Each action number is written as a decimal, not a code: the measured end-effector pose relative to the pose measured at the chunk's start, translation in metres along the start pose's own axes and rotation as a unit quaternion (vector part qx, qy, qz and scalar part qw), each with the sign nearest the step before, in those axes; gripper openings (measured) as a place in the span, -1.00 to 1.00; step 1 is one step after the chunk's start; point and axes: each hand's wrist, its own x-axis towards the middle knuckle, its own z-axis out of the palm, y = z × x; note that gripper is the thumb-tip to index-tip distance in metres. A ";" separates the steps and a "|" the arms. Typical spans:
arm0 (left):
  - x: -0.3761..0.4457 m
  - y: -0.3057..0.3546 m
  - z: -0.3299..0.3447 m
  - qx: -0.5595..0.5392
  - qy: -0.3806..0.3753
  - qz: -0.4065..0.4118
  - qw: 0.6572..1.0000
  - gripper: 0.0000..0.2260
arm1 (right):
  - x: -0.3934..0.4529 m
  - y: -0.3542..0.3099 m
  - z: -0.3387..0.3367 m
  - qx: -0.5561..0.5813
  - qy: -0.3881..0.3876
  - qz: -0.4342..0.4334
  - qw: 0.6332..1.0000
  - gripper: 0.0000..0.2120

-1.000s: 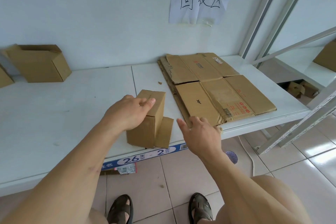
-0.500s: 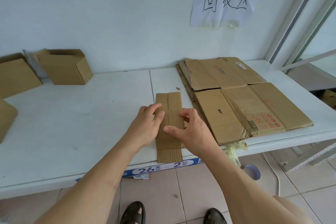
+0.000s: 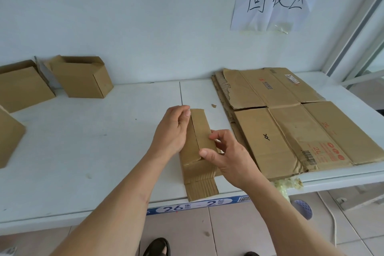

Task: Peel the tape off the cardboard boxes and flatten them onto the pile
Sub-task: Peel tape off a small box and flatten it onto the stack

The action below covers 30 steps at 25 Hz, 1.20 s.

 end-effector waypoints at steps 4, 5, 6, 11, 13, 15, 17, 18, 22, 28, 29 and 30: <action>-0.006 0.007 -0.006 -0.101 0.061 -0.027 0.993 -0.78 | -0.005 -0.006 0.003 -0.015 -0.015 -0.018 1.000 -0.30; -0.006 0.005 -0.008 -0.148 0.070 -0.063 0.984 -0.81 | -0.008 -0.006 0.006 -0.026 -0.033 -0.019 0.999 -0.23; -0.006 0.002 -0.011 -0.208 0.070 -0.105 0.970 -0.77 | -0.009 -0.005 0.008 -0.035 -0.038 -0.017 0.999 -0.21; -0.007 -0.019 -0.048 -0.130 -0.035 -0.117 0.984 -0.75 | -0.008 -0.009 0.004 -0.062 -0.026 0.004 0.998 -0.24; -0.007 -0.018 -0.062 0.002 -0.087 -0.072 0.994 -0.76 | -0.010 -0.014 0.007 -0.085 -0.010 -0.002 0.996 -0.28; -0.006 -0.010 -0.062 0.094 -0.107 -0.052 0.988 -0.67 | -0.010 -0.018 0.011 -0.115 0.029 -0.003 0.993 -0.29; -0.005 -0.004 -0.057 0.143 -0.111 -0.049 0.982 -0.61 | -0.007 -0.024 0.013 -0.126 0.042 0.020 0.991 -0.28; -0.004 -0.004 -0.056 0.137 -0.111 -0.052 0.983 -0.61 | -0.005 -0.027 0.013 -0.128 0.041 0.032 0.990 -0.30; 0.000 -0.013 -0.062 0.103 -0.144 -0.047 0.983 -0.65 | 0.000 -0.033 0.010 -0.171 0.048 0.033 0.983 -0.54; 0.003 -0.010 -0.057 0.101 -0.146 -0.078 0.981 -0.59 | 0.008 -0.037 0.003 -0.082 0.155 0.003 0.984 -0.65; 0.004 -0.009 -0.057 0.112 -0.140 -0.088 0.980 -0.57 | 0.008 -0.037 0.006 -0.021 0.176 0.031 0.984 -0.64; 0.005 -0.008 -0.057 0.130 -0.138 -0.098 0.977 -0.54 | 0.009 -0.037 0.010 0.044 0.189 0.060 0.979 -0.65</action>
